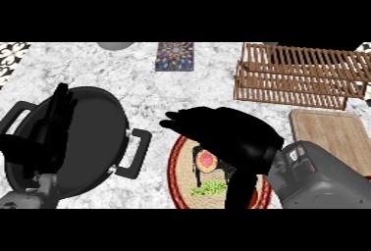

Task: Pick the cupcake from the placemat and place it in the tiered shelf

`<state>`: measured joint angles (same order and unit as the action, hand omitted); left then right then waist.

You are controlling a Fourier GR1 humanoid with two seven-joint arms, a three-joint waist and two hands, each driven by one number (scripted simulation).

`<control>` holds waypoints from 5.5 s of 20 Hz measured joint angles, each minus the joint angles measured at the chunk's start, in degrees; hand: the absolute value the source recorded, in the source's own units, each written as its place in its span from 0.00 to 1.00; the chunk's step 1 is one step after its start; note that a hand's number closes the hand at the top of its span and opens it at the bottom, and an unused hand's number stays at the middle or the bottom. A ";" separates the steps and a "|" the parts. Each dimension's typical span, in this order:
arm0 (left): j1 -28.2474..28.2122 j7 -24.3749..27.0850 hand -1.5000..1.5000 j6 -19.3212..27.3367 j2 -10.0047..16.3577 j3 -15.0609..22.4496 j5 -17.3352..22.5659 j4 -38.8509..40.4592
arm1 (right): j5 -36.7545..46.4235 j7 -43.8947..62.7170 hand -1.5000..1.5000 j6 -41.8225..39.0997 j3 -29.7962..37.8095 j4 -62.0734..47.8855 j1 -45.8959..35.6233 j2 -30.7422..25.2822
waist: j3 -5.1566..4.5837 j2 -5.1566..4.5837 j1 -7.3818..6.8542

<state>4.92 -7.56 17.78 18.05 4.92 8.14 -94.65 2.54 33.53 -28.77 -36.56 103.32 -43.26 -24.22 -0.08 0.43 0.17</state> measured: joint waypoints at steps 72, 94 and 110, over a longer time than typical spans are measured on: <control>-2.59 -1.57 0.50 -8.62 -7.89 -8.23 -7.26 -3.34 | 57.13 -3.82 1.00 13.93 19.62 -15.63 35.11 17.81 | 0.06 -0.15 0.71; -0.65 -2.20 0.50 -9.72 -8.16 -8.93 -7.58 -2.18 | 48.57 19.76 1.00 5.22 38.31 24.19 20.49 18.44 | 0.06 -0.31 -0.01; -0.41 -2.57 0.50 -10.29 -9.38 -9.02 -8.77 -3.08 | 46.09 4.70 1.00 21.13 51.96 -2.32 13.78 10.98 | 0.08 -0.50 -0.53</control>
<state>4.51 -10.12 7.49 8.67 -4.10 -0.63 -97.73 48.63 38.24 -7.64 15.41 101.00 -29.47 -13.24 0.00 -0.07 -0.36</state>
